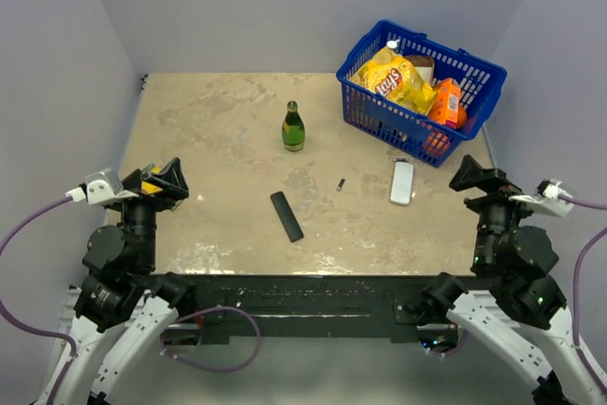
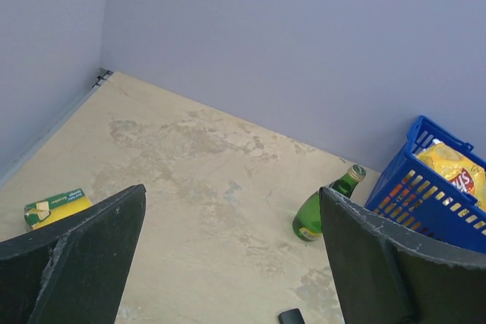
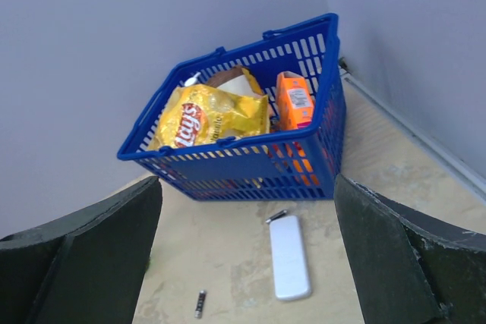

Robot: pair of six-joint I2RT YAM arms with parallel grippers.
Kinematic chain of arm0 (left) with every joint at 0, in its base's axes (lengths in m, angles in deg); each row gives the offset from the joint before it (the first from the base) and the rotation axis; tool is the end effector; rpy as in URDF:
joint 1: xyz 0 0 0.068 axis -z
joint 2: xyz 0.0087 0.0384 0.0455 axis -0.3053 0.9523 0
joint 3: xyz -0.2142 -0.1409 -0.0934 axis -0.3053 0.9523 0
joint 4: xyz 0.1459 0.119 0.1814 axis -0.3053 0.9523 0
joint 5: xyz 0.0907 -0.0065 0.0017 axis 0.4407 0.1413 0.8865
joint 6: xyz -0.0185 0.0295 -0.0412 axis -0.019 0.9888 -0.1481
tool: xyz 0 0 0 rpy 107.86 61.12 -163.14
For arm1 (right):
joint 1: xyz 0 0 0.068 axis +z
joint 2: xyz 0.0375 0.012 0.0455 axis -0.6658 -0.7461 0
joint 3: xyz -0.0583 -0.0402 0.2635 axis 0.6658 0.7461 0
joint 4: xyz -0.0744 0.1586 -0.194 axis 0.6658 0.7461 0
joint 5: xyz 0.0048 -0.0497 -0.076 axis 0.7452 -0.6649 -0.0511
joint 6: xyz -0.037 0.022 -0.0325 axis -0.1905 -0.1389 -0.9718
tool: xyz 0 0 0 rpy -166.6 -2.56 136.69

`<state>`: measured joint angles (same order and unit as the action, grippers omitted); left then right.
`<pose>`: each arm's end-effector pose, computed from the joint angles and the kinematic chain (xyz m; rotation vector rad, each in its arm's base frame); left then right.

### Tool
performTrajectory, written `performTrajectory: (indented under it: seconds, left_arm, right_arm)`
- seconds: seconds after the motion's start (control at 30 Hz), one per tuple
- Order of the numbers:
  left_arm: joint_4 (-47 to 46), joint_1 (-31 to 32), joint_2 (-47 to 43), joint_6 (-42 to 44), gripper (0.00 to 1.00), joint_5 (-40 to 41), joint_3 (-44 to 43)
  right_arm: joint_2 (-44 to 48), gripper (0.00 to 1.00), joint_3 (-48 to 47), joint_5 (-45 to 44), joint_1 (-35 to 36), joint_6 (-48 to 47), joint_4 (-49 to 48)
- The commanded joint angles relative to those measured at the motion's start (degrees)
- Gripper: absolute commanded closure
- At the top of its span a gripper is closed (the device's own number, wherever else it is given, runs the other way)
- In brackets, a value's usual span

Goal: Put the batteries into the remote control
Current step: Reset both arms

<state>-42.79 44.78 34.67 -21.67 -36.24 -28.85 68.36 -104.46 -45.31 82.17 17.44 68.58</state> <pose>0.0612 -0.0082 0.3568 -0.4236 1.3777 -0.2476 0.0530 0.0052 0.3856 0.5914 1.3459 0.1424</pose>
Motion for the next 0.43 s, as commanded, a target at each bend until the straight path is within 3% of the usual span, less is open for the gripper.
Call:
performTrajectory:
  seconds: [0.0,0.4]
  left_arm:
    - [-2.1,-0.6,-1.2,1.7,0.00,1.1,0.8]
    - [-2.4,-0.8,-2.4,1.5,0.00,1.2,1.3]
  right_arm:
    - [5.7,0.02,3.6,-3.8,0.1,-4.4,-1.7]
    - [2.4,0.02,3.0,-1.6,0.1,-5.9,-1.8]
